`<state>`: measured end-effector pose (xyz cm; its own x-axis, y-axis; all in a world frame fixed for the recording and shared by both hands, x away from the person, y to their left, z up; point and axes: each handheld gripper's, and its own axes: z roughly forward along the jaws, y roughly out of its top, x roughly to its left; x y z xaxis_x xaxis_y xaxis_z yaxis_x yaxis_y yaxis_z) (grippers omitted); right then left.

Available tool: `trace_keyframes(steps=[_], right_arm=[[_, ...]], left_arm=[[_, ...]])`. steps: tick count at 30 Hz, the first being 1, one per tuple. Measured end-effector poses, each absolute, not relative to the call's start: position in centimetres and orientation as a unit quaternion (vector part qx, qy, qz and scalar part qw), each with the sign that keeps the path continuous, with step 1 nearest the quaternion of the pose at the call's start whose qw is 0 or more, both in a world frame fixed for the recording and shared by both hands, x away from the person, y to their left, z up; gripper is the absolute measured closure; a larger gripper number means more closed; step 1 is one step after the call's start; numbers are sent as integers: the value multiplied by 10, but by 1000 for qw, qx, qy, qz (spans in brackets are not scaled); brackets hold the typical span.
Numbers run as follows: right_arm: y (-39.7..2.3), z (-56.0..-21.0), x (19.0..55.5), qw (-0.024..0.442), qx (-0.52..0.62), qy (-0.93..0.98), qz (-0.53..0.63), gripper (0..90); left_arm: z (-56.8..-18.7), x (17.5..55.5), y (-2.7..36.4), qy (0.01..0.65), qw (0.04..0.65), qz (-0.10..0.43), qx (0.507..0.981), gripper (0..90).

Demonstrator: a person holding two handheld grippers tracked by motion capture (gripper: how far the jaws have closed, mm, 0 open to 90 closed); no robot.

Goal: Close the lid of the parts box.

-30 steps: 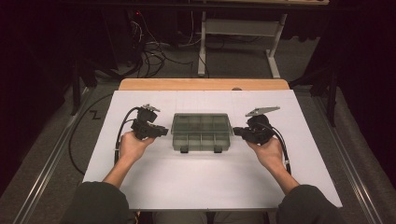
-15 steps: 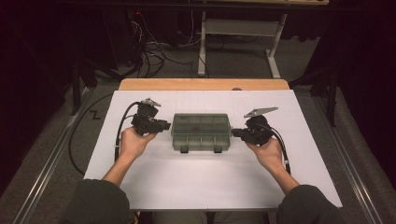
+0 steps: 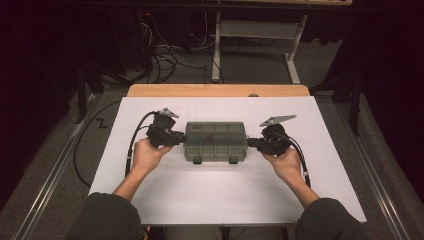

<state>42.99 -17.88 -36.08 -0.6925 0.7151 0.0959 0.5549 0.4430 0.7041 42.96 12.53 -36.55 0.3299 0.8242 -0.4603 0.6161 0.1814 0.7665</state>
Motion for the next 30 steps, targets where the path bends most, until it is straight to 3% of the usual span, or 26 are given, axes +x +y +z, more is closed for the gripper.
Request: trace_keyframes(steps=[30], right_arm=[[-167,-372,433,97,370,854,353,900]], left_arm=[[-384,425,105,554,489,113,664,720]])
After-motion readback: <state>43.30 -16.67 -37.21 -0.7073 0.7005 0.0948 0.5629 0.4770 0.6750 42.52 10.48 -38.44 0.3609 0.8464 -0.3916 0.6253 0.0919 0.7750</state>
